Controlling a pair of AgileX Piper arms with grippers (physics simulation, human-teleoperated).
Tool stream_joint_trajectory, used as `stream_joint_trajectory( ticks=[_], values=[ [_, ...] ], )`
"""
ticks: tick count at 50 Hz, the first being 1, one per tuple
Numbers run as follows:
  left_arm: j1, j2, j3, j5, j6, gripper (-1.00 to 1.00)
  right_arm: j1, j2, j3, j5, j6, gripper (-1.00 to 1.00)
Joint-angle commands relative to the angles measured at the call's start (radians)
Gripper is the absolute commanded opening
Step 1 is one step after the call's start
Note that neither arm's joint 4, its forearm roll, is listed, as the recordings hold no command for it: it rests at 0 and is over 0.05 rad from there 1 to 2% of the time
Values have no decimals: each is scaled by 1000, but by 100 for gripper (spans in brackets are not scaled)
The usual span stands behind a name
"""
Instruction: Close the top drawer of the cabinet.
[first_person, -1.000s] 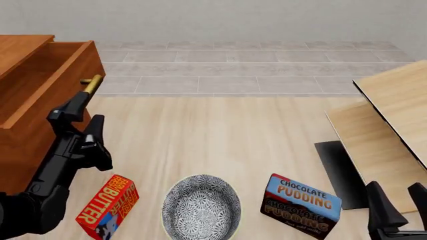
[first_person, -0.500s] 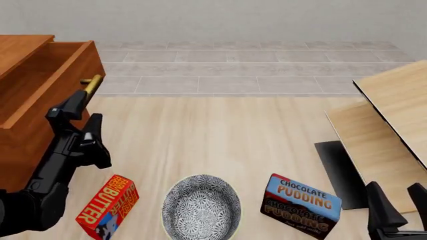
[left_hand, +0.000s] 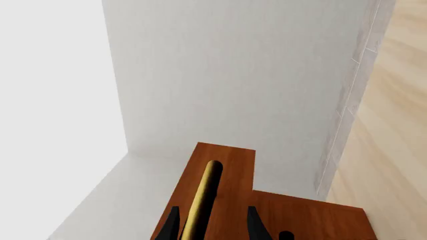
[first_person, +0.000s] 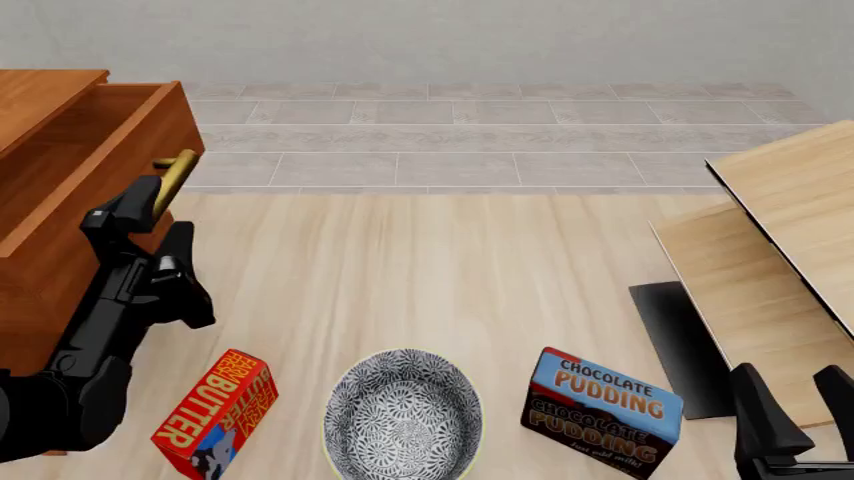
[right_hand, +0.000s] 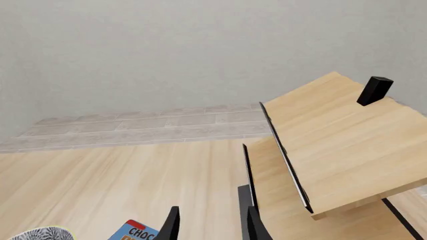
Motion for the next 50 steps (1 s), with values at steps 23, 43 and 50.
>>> stream_joint_trajectory(
  ticks=[23, 43, 50],
  values=[
    [73, -3, 45, 0, -14, 100, 3, 0, -2, 0, -5, 100],
    [117, -18, 52, 0, -33, 100, 7, 0, -1, 1, -12, 100],
    [132, -21, 49, 0, -41, 100, 7, 0, -6, 3, -19, 100]
  ],
)
